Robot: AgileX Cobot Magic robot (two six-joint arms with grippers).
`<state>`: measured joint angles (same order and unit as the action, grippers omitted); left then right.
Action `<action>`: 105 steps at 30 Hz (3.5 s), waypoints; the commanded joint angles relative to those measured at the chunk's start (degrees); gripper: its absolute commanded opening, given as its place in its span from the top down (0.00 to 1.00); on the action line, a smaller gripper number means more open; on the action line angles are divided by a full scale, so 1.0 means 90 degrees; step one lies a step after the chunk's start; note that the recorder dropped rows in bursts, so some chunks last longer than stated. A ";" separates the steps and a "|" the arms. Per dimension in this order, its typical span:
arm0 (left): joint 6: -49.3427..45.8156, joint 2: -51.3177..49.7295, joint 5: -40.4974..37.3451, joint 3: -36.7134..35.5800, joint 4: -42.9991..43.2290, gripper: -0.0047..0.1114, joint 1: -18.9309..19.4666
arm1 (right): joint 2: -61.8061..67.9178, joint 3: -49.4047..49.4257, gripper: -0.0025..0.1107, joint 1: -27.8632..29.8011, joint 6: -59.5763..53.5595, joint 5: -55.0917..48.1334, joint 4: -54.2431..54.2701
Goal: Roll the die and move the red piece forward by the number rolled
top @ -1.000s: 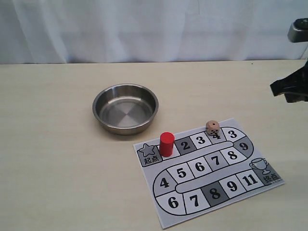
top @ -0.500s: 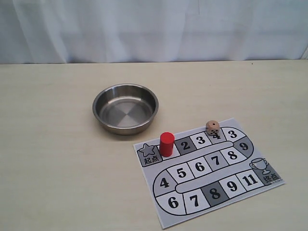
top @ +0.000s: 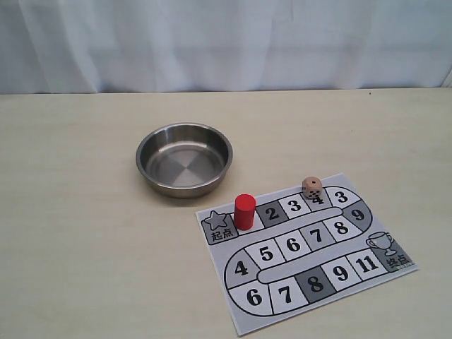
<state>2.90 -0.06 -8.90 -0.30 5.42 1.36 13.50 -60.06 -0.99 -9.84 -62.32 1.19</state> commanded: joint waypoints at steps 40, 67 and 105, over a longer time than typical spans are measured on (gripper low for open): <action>0.0014 0.0007 0.0073 0.0033 -0.0008 0.96 -0.0001 | -0.1500 0.5553 0.94 0.0017 0.0021 0.5535 -0.0212; 0.0014 0.0007 0.0086 0.0033 -0.0008 0.96 -0.0001 | -0.1500 0.6673 0.94 0.0017 0.0201 0.5700 0.0176; 0.0014 0.0007 0.0072 0.0033 -0.0008 0.96 -0.0001 | -0.1500 0.6673 0.94 0.0017 0.0522 0.5583 -0.0281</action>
<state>2.90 -0.06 -8.79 -0.30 5.42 1.36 0.21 -0.19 -0.99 -5.16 -12.09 -0.70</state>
